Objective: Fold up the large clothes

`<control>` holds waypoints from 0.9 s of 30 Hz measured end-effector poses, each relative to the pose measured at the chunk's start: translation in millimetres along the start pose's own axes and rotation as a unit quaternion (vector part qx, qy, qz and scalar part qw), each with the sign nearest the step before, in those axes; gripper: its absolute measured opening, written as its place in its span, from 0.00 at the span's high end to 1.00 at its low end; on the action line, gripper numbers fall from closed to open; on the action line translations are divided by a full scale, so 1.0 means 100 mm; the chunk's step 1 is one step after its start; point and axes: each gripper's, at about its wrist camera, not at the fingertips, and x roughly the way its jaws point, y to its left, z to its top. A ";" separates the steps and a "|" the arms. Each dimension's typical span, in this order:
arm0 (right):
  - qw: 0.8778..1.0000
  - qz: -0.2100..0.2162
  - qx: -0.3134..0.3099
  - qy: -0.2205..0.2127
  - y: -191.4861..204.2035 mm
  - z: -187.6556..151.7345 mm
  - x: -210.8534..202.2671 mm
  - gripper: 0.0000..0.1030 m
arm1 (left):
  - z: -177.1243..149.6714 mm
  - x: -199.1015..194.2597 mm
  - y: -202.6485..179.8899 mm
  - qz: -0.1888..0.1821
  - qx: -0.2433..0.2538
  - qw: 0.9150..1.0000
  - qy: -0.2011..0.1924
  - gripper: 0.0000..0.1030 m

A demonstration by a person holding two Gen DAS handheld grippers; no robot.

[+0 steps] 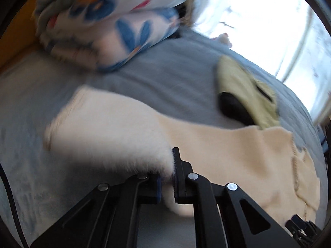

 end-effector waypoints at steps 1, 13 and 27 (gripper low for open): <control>1.000 -0.002 0.002 -0.005 -0.05 -0.02 -0.06 0.64 | 0.03 -0.12 -0.19 -0.012 0.020 1.000 -0.010 0.94; 0.996 -0.041 0.071 -0.042 -0.99 -0.28 -0.64 0.64 | -0.56 -0.52 -2.55 -0.158 0.205 0.965 0.027 0.94; 0.988 -0.062 0.139 -0.014 -1.82 -0.61 -0.63 0.64 | -1.60 0.16 -3.33 -0.152 0.267 0.940 0.151 0.51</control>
